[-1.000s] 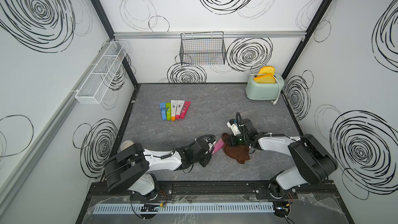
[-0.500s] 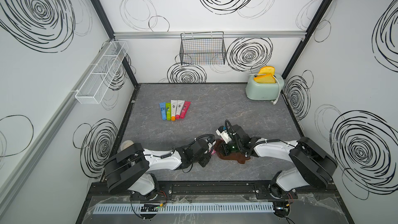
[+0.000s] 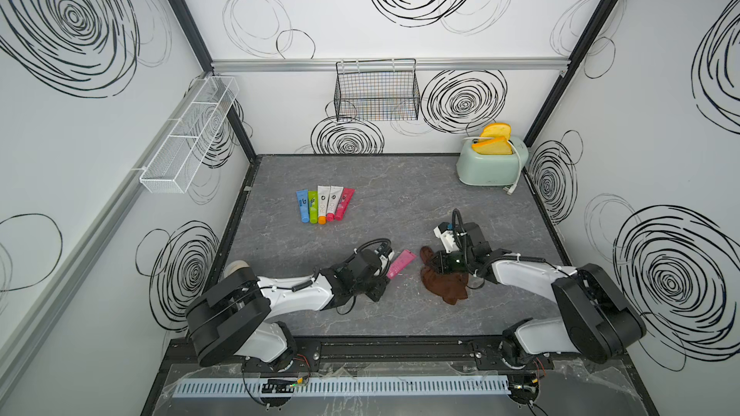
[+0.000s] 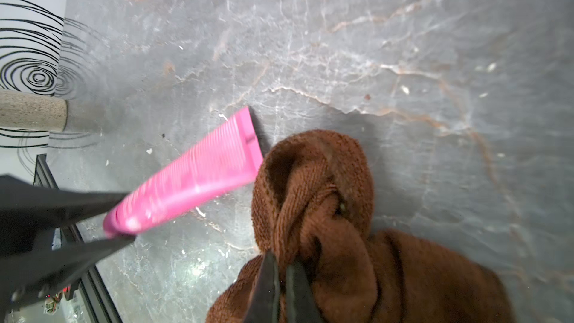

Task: Wipe the surface of the toothpaste tube
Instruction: Place the toothpaste at the center of the board.

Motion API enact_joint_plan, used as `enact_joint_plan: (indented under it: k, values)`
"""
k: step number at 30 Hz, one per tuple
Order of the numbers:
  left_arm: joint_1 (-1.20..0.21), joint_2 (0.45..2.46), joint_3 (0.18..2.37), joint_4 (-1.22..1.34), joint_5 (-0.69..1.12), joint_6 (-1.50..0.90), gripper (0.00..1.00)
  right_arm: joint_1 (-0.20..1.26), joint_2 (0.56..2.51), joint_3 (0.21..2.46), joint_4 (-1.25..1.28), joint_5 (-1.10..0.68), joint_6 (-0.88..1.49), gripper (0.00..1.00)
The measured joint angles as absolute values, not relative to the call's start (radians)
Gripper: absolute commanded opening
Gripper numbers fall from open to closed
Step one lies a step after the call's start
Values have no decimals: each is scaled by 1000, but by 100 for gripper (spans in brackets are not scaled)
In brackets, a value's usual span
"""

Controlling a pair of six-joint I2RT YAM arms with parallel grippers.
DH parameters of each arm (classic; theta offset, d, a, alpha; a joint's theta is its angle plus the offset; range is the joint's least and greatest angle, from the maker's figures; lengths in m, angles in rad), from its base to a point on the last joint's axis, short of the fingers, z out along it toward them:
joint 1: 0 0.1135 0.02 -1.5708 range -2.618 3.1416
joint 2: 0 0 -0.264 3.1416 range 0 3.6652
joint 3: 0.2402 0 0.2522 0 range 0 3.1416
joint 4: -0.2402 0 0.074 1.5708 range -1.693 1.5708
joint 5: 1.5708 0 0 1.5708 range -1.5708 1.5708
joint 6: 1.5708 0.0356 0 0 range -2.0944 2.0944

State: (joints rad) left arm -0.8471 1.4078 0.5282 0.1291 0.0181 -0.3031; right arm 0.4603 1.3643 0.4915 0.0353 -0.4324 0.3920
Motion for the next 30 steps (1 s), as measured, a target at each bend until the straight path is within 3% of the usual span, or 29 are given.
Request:
enact_joint_plan:
  k: [8, 24, 25, 30]
  values:
    - [-727, 1497, 758, 84, 41, -396, 0, 556, 1255, 370, 30, -418, 421, 0]
    - [-824, 1996, 1190, 129, 78, -597, 0, 634, 1063, 274, 10, -419, 499, 0]
    - [-833, 2021, 1215, 130, 81, -605, 2, 634, 1055, 271, 10, -419, 502, 0]
    - [-861, 2087, 1288, 138, 89, -636, 34, 633, 1039, 260, 7, -419, 509, 0]
